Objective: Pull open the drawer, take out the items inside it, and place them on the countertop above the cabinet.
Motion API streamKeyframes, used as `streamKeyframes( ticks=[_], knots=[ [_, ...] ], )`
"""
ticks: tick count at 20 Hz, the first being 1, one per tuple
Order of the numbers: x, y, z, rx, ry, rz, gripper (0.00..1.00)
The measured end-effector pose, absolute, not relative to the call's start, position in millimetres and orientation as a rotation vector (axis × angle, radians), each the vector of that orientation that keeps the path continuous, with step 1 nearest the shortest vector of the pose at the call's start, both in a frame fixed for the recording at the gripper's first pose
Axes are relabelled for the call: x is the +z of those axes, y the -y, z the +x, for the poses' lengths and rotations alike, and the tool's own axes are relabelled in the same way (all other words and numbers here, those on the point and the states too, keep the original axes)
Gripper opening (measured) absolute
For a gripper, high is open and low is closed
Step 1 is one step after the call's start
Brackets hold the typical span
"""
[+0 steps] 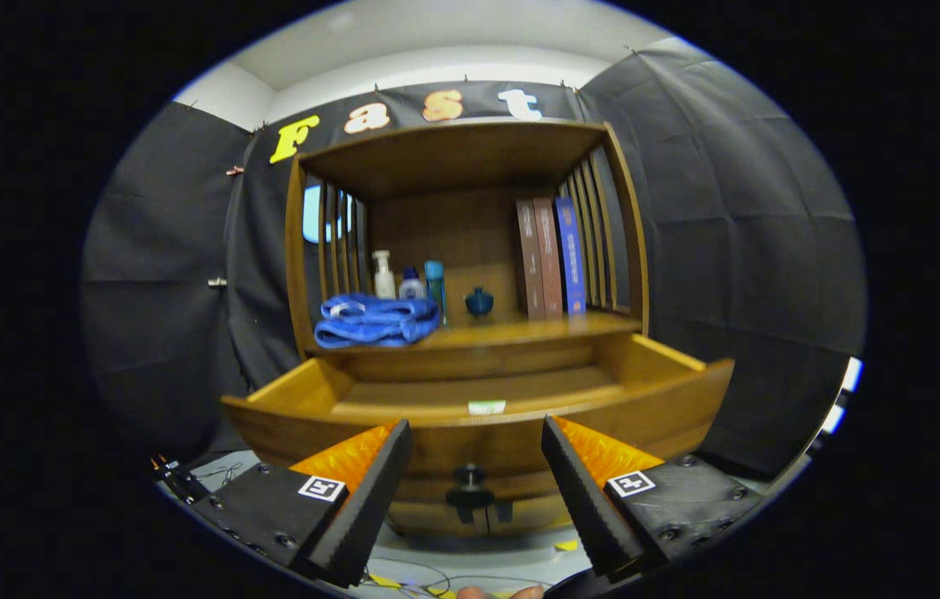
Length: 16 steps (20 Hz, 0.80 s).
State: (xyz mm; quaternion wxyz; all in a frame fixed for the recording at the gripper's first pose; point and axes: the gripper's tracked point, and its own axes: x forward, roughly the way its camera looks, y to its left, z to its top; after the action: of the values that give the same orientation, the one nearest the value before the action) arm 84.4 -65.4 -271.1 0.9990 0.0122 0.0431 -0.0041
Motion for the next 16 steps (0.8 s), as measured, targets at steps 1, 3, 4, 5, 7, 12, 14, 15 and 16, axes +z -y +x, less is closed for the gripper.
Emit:
streamKeyframes(
  ticks=[1,3,4,5,7,12,14,15,16],
  knots=[
    [-259,67,90,-0.02,-0.088,0.006,0.98],
    [-239,64,100,-0.013,-0.108,-0.001,0.98],
    [-231,58,107,0.004,-0.123,0.012,0.99],
    [-229,59,119,0.002,-0.161,0.019,0.98],
    [-236,61,138,-0.001,-0.296,0.022,0.98],
    [-271,70,182,0.022,-0.62,-0.005,0.99],
    [-298,79,199,0.016,-0.764,-0.016,0.99],
    [-312,85,205,0.006,-0.833,-0.013,0.99],
    [-323,90,212,-0.004,-0.896,-0.024,0.99]
  ],
)
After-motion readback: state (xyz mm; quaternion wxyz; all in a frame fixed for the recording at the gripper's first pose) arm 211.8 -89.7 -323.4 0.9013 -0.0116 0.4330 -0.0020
